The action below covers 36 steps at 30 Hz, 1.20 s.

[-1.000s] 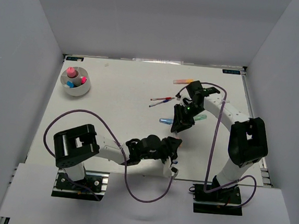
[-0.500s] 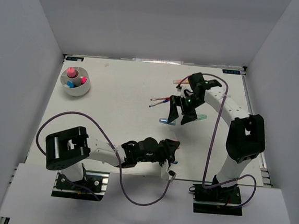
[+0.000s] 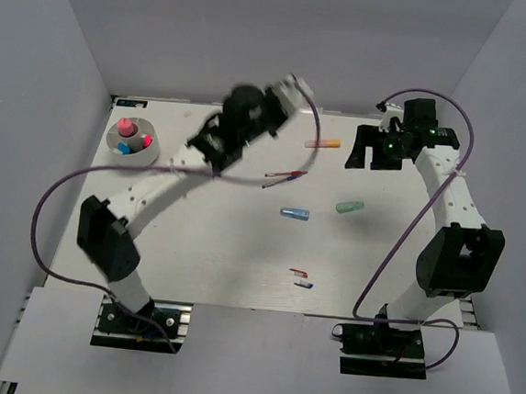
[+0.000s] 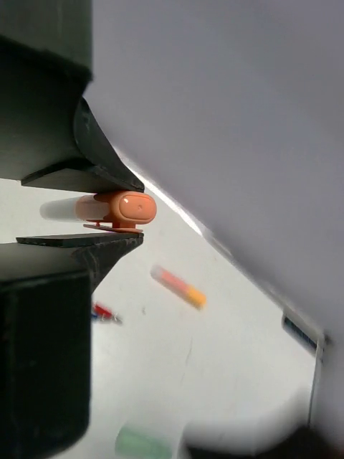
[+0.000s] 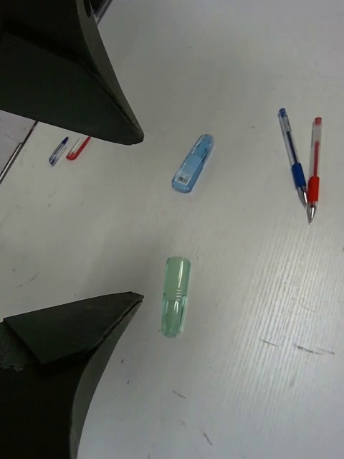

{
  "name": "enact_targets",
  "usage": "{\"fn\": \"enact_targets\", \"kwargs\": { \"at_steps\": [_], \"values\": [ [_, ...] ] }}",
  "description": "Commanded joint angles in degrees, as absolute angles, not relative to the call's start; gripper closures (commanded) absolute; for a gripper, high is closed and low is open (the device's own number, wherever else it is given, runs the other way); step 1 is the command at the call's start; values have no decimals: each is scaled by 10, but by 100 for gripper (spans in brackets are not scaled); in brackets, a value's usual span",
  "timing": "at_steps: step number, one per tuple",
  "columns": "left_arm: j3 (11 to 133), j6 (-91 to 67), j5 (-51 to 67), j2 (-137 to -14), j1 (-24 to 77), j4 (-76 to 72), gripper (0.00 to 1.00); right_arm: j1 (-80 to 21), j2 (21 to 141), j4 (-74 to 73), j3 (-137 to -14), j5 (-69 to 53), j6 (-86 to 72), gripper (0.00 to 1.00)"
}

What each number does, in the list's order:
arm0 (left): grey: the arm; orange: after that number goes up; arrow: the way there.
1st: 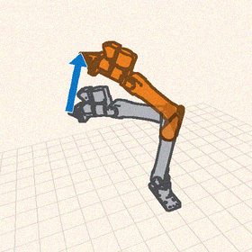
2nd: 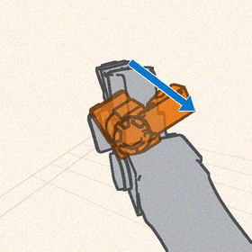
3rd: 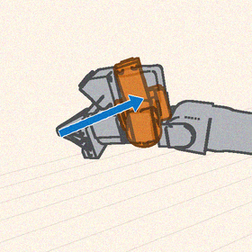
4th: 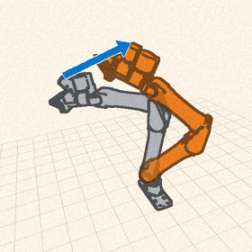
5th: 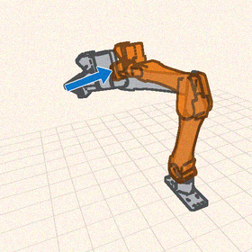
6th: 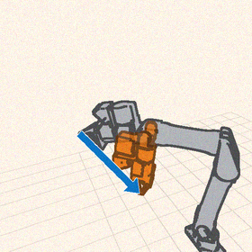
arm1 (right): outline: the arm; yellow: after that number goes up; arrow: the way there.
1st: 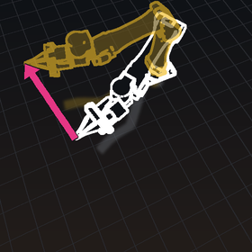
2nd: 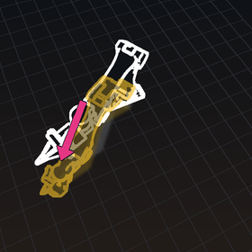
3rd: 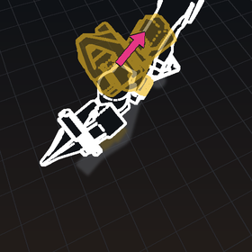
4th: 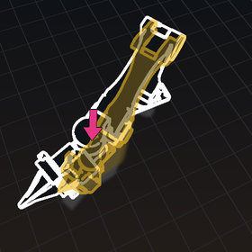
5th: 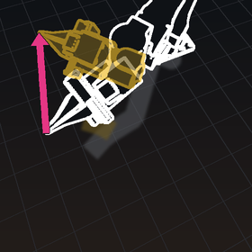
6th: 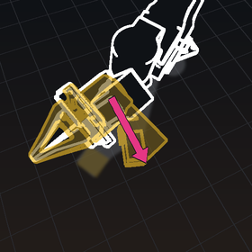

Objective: Sort the stationery into containers
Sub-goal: Pass the stationery from the right arm to the left, then place the stationery into the container

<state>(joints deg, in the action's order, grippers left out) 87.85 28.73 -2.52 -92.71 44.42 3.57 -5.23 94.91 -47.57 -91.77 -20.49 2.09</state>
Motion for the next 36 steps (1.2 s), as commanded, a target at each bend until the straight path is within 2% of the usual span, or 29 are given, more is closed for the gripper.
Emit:
{"fn": "enact_targets", "kwargs": {
  "at_steps": [1,2,6,10,13,23,27,36],
  "values": [
    [1030,112,33,-999,242,177,100,-41,942,-468,-889,-277,44,11],
    [1050,84,76,-1018,208,182,100,-36,935,-455,-880,-288,49,11],
    [1043,62,117,-1016,102,106,100,-27,917,-432,-844,-331,54,11],
    [1138,-22,187,-1088,-4,176,100,-25,928,-447,-832,-355,54,11],
    [1070,-47,236,-1073,-71,101,100,-22,921,-445,-807,-368,57,11],
    [939,-22,239,-1043,-115,33,100,-21,921,-446,-775,-375,72,13],
    [929,-11,229,-1049,-120,28,100,-20,923,-440,-772,-384,76,13],
    [909,52,131,-1053,-120,7,100,-20,927,-438,-760,-394,77,15]
  ]
}}
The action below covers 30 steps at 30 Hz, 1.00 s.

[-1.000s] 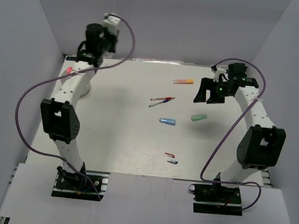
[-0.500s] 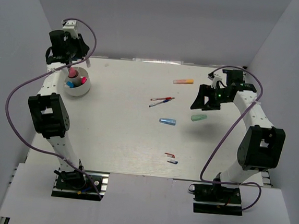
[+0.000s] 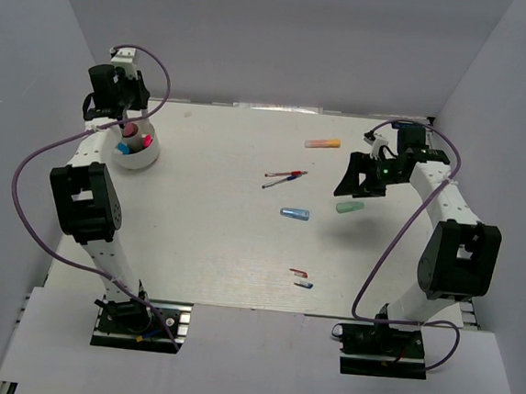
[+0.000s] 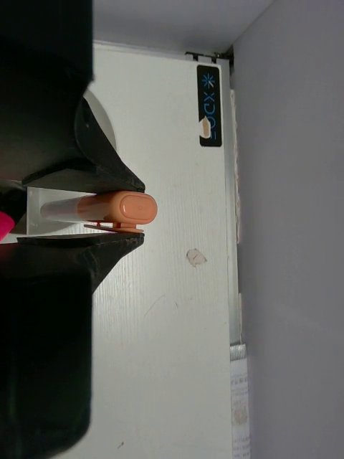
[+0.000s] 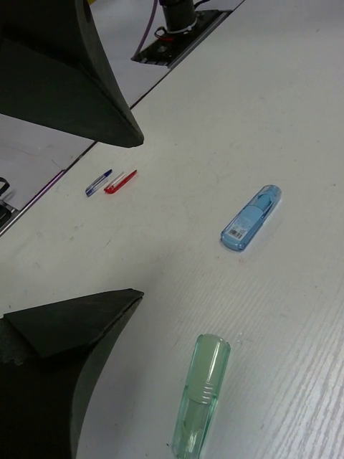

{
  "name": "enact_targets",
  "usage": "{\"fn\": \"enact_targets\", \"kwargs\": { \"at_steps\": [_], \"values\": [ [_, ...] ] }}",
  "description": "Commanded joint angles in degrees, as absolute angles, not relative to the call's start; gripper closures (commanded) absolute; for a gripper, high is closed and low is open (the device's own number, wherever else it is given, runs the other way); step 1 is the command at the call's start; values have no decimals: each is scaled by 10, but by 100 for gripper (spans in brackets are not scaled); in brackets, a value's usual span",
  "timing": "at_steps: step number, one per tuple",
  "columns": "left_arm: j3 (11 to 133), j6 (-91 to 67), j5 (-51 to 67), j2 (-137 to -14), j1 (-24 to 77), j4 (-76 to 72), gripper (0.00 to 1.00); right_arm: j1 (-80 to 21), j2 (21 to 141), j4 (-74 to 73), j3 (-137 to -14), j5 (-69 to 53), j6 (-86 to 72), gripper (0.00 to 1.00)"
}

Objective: Sort the stationery into containers
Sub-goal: Place the stationery into the container

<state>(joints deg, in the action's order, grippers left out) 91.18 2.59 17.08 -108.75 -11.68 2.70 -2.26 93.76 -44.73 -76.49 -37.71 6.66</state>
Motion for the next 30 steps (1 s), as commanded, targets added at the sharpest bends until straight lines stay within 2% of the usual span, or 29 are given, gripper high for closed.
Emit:
{"fn": "enact_targets", "kwargs": {
  "at_steps": [1,5,18,20,24,25,30],
  "values": [
    [911,54,124,-1056,-120,11,100,-20,928,-438,-760,-394,77,15],
    [911,69,99,-1063,-120,9,100,-20,926,-435,-765,-380,76,20],
    [892,62,119,-1083,-115,-26,91,-19,914,-430,-771,-343,88,21],
    [884,55,121,-1083,-115,-34,87,-19,914,-429,-770,-342,89,21],
    [877,52,115,-1085,-110,-39,73,-18,911,-419,-765,-323,76,22],
    [873,51,117,-1083,-110,-43,66,-17,911,-417,-764,-319,75,22],
    [881,49,120,-1085,-110,-32,53,-15,911,-413,-766,-310,69,22]
  ]
}}
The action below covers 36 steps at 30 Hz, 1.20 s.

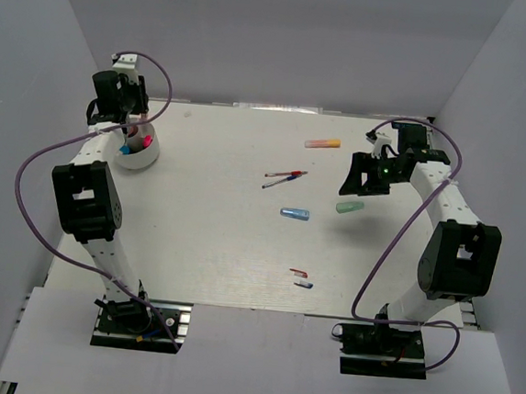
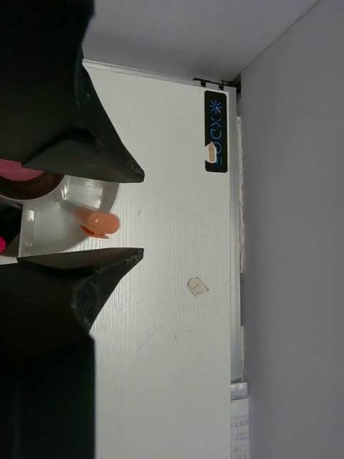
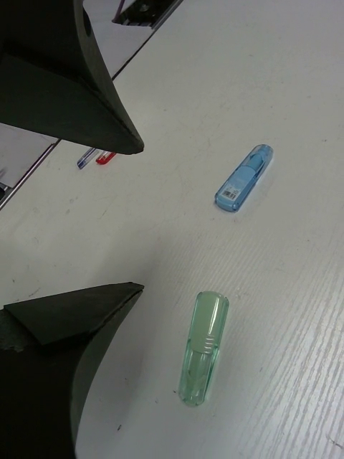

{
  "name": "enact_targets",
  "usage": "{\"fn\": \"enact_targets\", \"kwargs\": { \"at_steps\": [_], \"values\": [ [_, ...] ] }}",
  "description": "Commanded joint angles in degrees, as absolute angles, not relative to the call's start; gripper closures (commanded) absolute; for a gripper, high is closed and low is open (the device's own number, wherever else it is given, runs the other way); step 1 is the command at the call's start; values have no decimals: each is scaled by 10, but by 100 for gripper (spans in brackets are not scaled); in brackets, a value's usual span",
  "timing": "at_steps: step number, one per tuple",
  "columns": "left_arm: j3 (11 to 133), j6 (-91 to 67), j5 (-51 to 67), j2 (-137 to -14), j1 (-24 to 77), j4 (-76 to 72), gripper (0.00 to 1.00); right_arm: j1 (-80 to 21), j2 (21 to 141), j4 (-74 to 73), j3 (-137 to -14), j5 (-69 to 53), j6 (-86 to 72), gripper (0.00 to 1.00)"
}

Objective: Sort the stationery into containers
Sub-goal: Place the stationery into the container, then grab a piece of stationery with the right arm

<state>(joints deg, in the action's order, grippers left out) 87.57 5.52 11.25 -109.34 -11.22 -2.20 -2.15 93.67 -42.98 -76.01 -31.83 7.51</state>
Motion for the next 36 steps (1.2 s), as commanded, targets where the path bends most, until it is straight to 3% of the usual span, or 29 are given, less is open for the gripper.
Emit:
{"fn": "enact_targets", "kwargs": {
  "at_steps": [1,2,5,11,15,21,26,31,36],
  "values": [
    [884,49,121,-1085,-110,-23,47,-16,912,-412,-766,-309,68,22],
    [891,49,123,-1086,-110,-19,34,-15,913,-410,-766,-307,66,22],
    [895,49,126,-1085,-110,-11,29,-15,913,-405,-768,-302,62,23],
    [896,45,191,-1049,-110,-13,29,-15,933,-387,-835,-280,109,26],
    [939,64,312,-1034,-105,45,28,-18,996,-396,-936,-270,196,28],
    [967,64,419,-1006,-105,91,27,-18,1165,-439,-1155,-296,288,18],
    [925,31,441,-948,-94,79,26,-23,1262,-324,-1235,-256,170,12],
    [885,14,447,-913,-94,88,26,-33,1307,-208,-1214,-211,70,26],
    [863,11,446,-892,-89,104,26,-47,1366,-166,-1248,-227,17,28]
  ]
}}
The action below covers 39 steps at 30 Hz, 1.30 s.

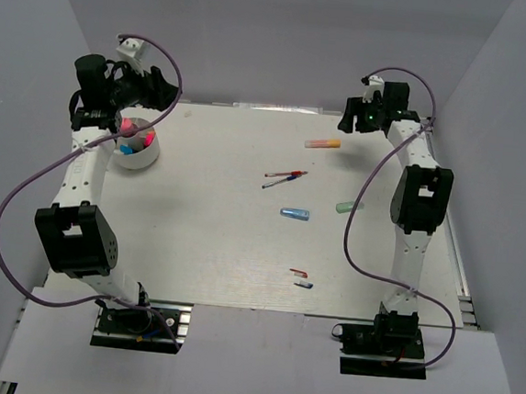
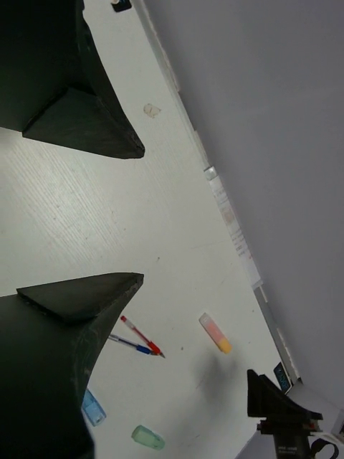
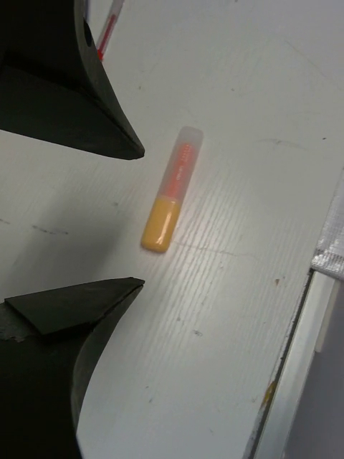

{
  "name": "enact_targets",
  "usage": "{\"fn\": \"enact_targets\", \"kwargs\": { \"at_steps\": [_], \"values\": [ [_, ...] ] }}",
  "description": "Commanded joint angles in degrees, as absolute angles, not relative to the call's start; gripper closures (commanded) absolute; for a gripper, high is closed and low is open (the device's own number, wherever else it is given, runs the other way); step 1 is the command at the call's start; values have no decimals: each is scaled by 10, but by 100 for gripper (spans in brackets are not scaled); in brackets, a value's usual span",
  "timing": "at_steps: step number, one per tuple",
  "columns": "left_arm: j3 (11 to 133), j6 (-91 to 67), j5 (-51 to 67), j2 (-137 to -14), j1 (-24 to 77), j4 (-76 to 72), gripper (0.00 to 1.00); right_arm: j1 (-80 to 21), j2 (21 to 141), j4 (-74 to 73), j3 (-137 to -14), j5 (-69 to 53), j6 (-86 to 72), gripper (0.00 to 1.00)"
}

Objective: Sort the stationery into containers
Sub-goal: Grab a piece of stationery with the right arm

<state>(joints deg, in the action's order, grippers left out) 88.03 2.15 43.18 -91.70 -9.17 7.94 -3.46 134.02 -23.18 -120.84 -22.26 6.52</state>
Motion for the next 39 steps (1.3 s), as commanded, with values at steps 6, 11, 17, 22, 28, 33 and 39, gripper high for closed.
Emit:
{"fn": "enact_targets", "kwargs": {
  "at_steps": [6,11,17,22,28,33,39],
  "values": [
    [839,-18,447,-881,-89,103,26,-53,1413,-132,-1252,-239,-36,33],
    [834,-68,446,-868,-89,80,25,-57,1439,-119,-1257,-220,-61,47],
    [846,-75,442,-870,-83,84,25,-60,1460,-105,-1259,-205,-84,48],
    [846,-73,437,-874,-83,83,25,-61,1451,-115,-1232,-241,-92,52],
    [854,-84,438,-880,-83,83,25,-68,1420,-161,-1187,-283,-76,61],
    [853,-95,442,-876,-83,75,24,-68,1405,-175,-1154,-285,-75,55],
    [852,-91,442,-872,-83,77,24,-69,1387,-193,-1160,-282,-51,23]
  ]
}}
